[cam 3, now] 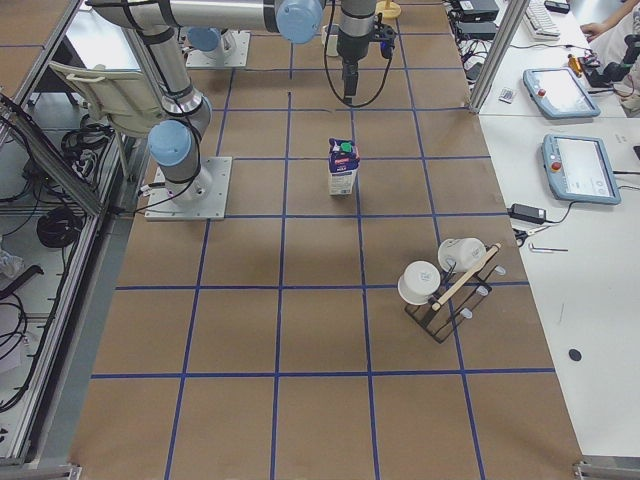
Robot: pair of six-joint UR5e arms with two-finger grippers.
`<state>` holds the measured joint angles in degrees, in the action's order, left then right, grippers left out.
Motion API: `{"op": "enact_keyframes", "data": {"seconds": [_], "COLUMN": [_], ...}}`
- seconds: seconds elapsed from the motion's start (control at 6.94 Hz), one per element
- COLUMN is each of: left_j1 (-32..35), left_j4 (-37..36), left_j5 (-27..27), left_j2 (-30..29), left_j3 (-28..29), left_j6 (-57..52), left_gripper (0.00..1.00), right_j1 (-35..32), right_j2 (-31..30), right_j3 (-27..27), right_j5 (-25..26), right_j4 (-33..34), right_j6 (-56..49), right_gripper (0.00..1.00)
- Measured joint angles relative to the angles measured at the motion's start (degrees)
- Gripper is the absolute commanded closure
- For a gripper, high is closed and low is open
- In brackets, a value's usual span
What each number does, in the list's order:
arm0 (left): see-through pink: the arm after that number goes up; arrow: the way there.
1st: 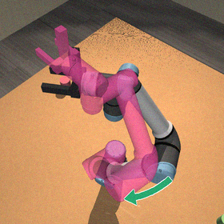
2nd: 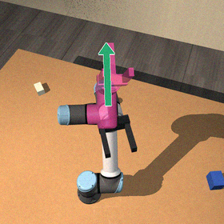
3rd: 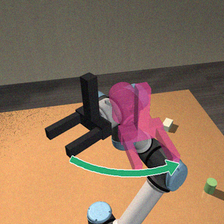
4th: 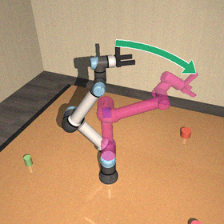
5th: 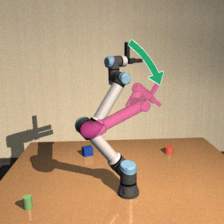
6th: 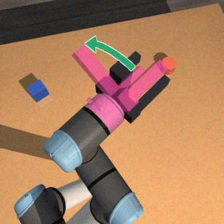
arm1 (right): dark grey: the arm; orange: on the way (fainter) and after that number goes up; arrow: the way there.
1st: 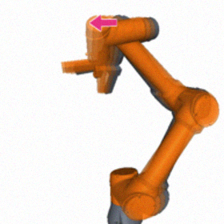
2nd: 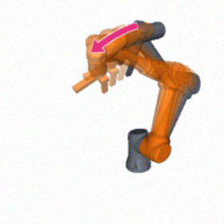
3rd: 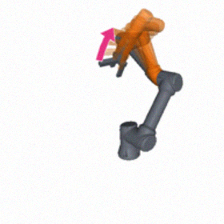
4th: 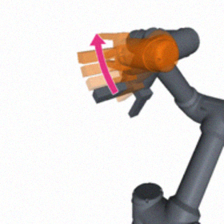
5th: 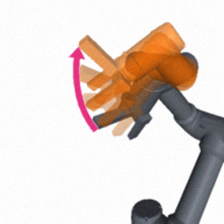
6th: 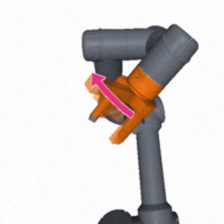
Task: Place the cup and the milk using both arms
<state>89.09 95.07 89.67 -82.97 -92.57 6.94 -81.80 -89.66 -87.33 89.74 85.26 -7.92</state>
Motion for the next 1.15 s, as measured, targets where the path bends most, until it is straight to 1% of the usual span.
{"op": "enact_keyframes", "data": {"seconds": [1.15], "left_j1": [0.1], "left_j4": [1.0], "left_j5": [0.1], "left_j2": [0.2], "left_j3": [-0.2], "left_j6": [0.0], "left_gripper": [0.0], "right_j1": [-0.3], "right_j2": [-0.2], "right_j3": [-0.1], "right_j5": [-0.2], "right_j4": [0.3], "right_j6": [-0.1], "right_gripper": [0.0]}}
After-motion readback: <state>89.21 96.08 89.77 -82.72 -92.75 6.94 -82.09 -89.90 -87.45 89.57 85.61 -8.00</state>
